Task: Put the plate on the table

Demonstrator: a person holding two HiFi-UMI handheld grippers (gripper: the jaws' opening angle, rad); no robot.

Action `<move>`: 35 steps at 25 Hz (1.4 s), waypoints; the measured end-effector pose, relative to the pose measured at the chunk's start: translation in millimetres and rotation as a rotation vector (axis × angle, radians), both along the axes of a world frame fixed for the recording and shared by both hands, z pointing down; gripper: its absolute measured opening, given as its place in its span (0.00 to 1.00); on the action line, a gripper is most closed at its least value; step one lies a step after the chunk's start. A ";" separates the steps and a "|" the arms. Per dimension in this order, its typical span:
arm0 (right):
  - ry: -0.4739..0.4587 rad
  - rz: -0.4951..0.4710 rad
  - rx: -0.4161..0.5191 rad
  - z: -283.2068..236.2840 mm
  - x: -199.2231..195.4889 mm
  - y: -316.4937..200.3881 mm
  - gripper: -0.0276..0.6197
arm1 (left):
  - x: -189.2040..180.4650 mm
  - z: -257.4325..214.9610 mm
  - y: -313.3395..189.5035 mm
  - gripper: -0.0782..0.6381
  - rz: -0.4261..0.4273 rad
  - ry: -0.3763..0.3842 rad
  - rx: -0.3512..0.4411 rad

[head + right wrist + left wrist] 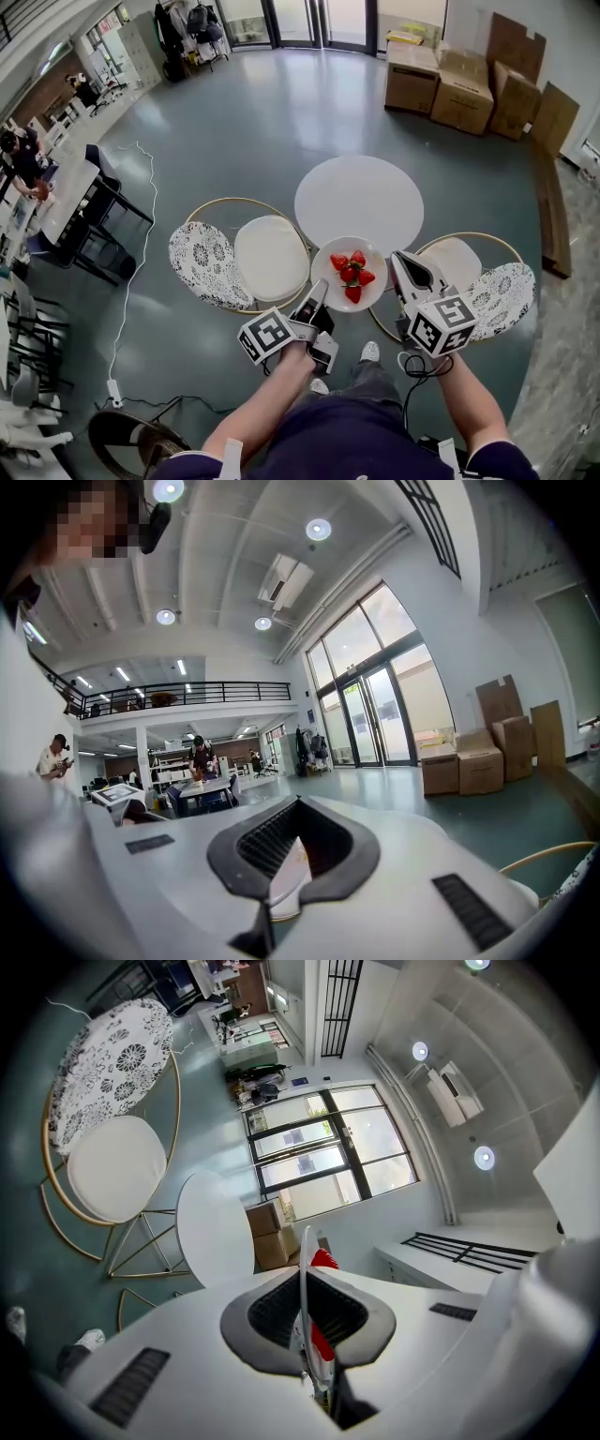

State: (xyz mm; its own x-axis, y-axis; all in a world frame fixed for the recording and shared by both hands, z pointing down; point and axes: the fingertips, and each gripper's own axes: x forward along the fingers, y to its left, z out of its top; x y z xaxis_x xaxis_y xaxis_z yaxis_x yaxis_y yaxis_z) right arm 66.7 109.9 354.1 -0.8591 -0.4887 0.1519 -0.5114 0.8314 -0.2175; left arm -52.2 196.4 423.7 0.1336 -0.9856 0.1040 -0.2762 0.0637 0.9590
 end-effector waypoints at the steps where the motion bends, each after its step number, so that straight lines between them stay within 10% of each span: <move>1: 0.003 -0.004 0.003 0.3 -0.3 -6.1 0.05 | 0.0 0.0 -6.4 0.13 -0.002 -0.001 0.000; 35: 0.025 -0.059 -0.005 19.8 -9.6 -198.4 0.05 | -2.8 21.5 -187.7 0.13 -0.053 0.003 -0.048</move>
State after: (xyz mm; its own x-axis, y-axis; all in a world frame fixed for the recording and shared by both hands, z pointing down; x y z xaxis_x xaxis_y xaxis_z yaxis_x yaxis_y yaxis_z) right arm 57.0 -88.5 373.9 -0.8823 -0.4363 0.1764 -0.4668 0.8592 -0.2095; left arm -55.0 8.7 445.2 0.0822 -0.9852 0.1504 -0.2680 0.1235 0.9555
